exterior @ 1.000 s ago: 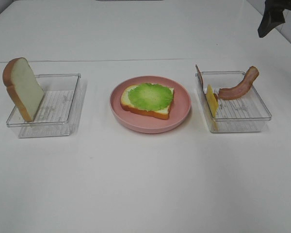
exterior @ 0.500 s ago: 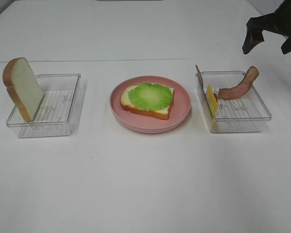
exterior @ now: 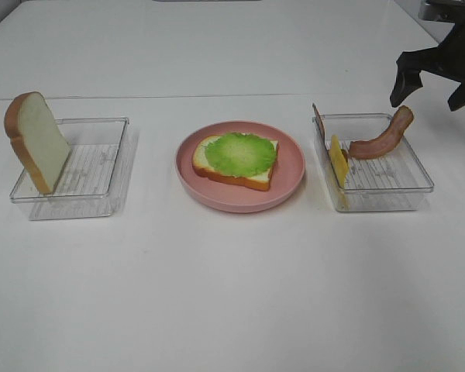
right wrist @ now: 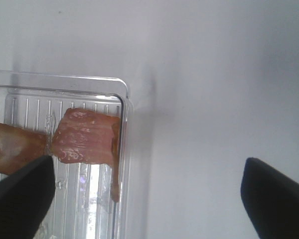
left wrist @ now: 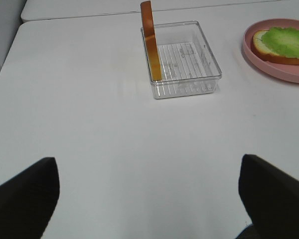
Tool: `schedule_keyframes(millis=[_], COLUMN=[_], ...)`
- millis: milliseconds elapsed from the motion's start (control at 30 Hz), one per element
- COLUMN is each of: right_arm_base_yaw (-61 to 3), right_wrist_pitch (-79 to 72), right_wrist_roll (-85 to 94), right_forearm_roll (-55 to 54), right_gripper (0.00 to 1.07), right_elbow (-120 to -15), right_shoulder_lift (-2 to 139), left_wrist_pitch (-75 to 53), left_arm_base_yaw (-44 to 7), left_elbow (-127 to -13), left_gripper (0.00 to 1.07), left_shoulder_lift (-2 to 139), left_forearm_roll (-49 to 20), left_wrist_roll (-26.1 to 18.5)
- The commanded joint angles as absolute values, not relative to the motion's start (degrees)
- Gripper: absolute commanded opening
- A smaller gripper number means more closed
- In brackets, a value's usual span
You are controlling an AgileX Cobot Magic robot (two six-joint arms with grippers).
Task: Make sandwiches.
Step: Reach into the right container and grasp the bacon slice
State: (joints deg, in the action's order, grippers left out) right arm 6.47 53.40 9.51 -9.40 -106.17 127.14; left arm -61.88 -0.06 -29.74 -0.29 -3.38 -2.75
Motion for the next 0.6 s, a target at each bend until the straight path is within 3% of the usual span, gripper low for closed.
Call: schedule_keyframes(millis=[33,367,433,533,567,600], right_arm_base_yaw=[7.8,8.0,8.0,8.0,8.0,8.0], right_wrist_pitch=[53.6,53.1,53.1,52.9,52.5,52.4], right_wrist_roll=[12.7,13.3,13.3,13.3,13.1,12.9], right_forearm_roll=[-14.5,-16.3,-16.5,-16.6,-16.8,-16.8], right_gripper=[0.97,0.92,0.79,0.73,0.6,0.54], right_elbow=[-106.7,-106.7,-106.7,-106.7,-106.7,-106.7], right_shoulder_lift=[129.0,131.6,131.9,131.9,131.9,131.9], left_wrist_pitch=[-61.5,-61.5,-61.5,-61.5,-61.5,-61.5], left_arm_base_yaw=[0.1,0.1,0.1,0.1,0.1,0.1], left_elbow=[-29.7,-29.7,-29.7,-29.7,-29.7,-29.7], left_gripper=[0.89,0.89,0.89,0.89,0.89,0.89], left_shoulder_lift=[-1.0,-1.0,-1.0,-1.0,-1.0,-1.0], left_forearm_roll=[-3.9,-3.9,-3.9,-3.9,-3.9,-3.9], left_wrist_roll=[-3.0,-3.1,-3.1,-3.1,-3.1,-3.1])
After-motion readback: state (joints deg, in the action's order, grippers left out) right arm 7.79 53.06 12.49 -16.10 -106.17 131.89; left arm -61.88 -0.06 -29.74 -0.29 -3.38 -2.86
